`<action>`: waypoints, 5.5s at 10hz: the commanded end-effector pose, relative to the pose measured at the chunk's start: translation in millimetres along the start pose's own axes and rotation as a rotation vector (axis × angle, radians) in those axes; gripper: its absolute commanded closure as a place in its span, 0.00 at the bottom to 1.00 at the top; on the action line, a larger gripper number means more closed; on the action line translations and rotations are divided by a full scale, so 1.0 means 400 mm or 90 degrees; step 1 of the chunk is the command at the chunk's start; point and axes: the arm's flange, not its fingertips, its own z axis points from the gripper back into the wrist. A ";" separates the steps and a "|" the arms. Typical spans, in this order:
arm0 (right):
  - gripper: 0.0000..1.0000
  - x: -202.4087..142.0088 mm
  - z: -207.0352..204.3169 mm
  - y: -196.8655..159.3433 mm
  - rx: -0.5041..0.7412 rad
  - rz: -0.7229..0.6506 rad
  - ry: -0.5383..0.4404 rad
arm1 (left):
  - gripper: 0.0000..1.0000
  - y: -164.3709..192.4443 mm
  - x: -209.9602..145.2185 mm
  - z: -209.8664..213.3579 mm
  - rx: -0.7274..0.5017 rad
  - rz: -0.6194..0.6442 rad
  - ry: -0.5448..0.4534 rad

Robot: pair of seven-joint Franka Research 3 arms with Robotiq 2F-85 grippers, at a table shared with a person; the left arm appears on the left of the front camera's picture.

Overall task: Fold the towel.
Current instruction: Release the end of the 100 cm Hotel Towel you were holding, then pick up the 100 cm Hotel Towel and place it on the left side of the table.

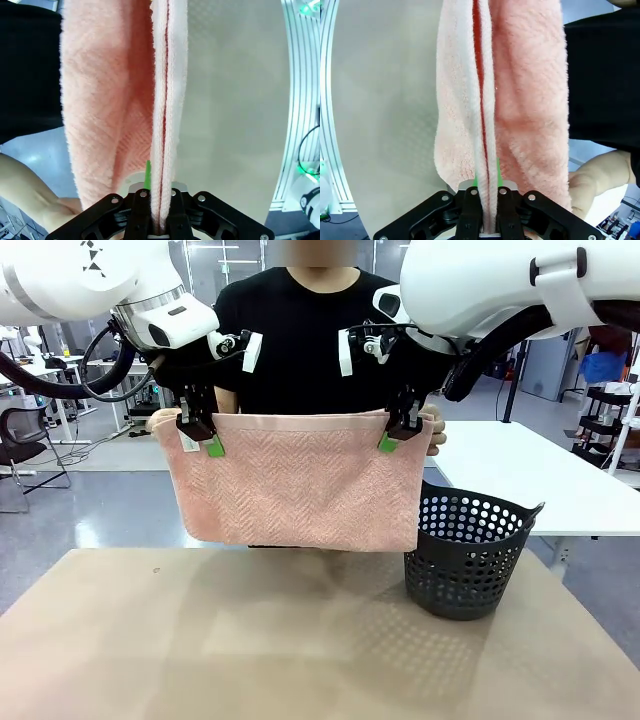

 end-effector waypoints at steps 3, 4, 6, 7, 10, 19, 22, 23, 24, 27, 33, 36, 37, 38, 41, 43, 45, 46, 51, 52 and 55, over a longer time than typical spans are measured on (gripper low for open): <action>1.00 -0.001 0.002 -0.001 -0.001 0.001 -0.001 | 1.00 0.002 -0.003 0.005 0.004 0.001 0.000; 1.00 -0.001 0.002 -0.001 -0.001 0.001 -0.001 | 1.00 0.002 -0.003 0.005 0.004 0.001 0.000; 1.00 -0.001 0.002 -0.001 -0.001 0.001 -0.001 | 1.00 0.002 -0.003 0.005 0.004 0.001 0.000; 1.00 -0.001 0.002 -0.001 -0.001 0.001 -0.001 | 1.00 0.002 -0.003 0.005 0.004 0.001 0.000; 1.00 -0.001 0.002 -0.001 -0.001 0.001 -0.001 | 1.00 0.002 -0.003 0.005 0.004 0.001 0.000; 1.00 -0.001 0.002 -0.001 -0.001 0.001 -0.001 | 1.00 0.002 -0.003 0.005 0.004 0.001 0.000; 0.90 0.001 0.001 0.000 0.000 0.000 0.000 | 0.62 0.000 0.000 0.000 0.000 0.000 0.000; 0.56 -0.005 0.011 -0.004 -0.010 -0.020 -0.011 | 0.64 0.000 0.005 0.012 0.008 -0.004 -0.001; 0.51 -0.001 0.025 -0.002 -0.015 -0.032 -0.018 | 0.31 0.002 0.005 0.025 0.014 0.007 -0.001; 0.00 0.032 0.121 0.010 -0.032 -0.056 -0.027 | 0.02 -0.009 0.017 0.116 0.035 0.023 -0.014; 0.00 -0.089 0.388 0.076 -0.096 -0.336 -0.033 | 0.00 -0.109 -0.134 0.373 0.110 0.349 -0.043; 0.00 -0.244 0.456 0.088 -0.116 -0.501 -0.037 | 0.00 -0.163 -0.302 0.439 0.171 0.504 -0.014; 0.00 -0.282 0.470 0.087 -0.113 -0.541 -0.035 | 0.00 -0.170 -0.334 0.438 0.158 0.531 -0.002; 0.00 -0.319 0.484 0.087 -0.123 -0.575 -0.034 | 0.00 -0.171 -0.369 0.441 0.145 0.558 -0.013; 0.00 -0.342 0.470 0.081 -0.117 -0.588 -0.025 | 0.00 -0.163 -0.405 0.440 0.159 0.569 -0.026; 0.00 -0.358 0.492 0.071 -0.117 -0.575 -0.038 | 0.00 -0.153 -0.412 0.444 0.144 0.572 -0.019; 0.00 -0.358 0.492 0.071 -0.117 -0.575 -0.038 | 0.00 -0.153 -0.412 0.444 0.144 0.572 -0.019; 0.00 -0.358 0.492 0.071 -0.117 -0.575 -0.038 | 0.00 -0.153 -0.412 0.444 0.144 0.572 -0.019; 0.00 -0.358 0.492 0.071 -0.117 -0.575 -0.038 | 0.00 -0.153 -0.412 0.444 0.144 0.572 -0.019; 0.00 -0.358 0.492 0.071 -0.117 -0.575 -0.038 | 0.00 -0.153 -0.412 0.444 0.144 0.572 -0.019; 0.00 -0.358 0.492 0.071 -0.117 -0.575 -0.038 | 0.00 -0.153 -0.412 0.444 0.144 0.572 -0.019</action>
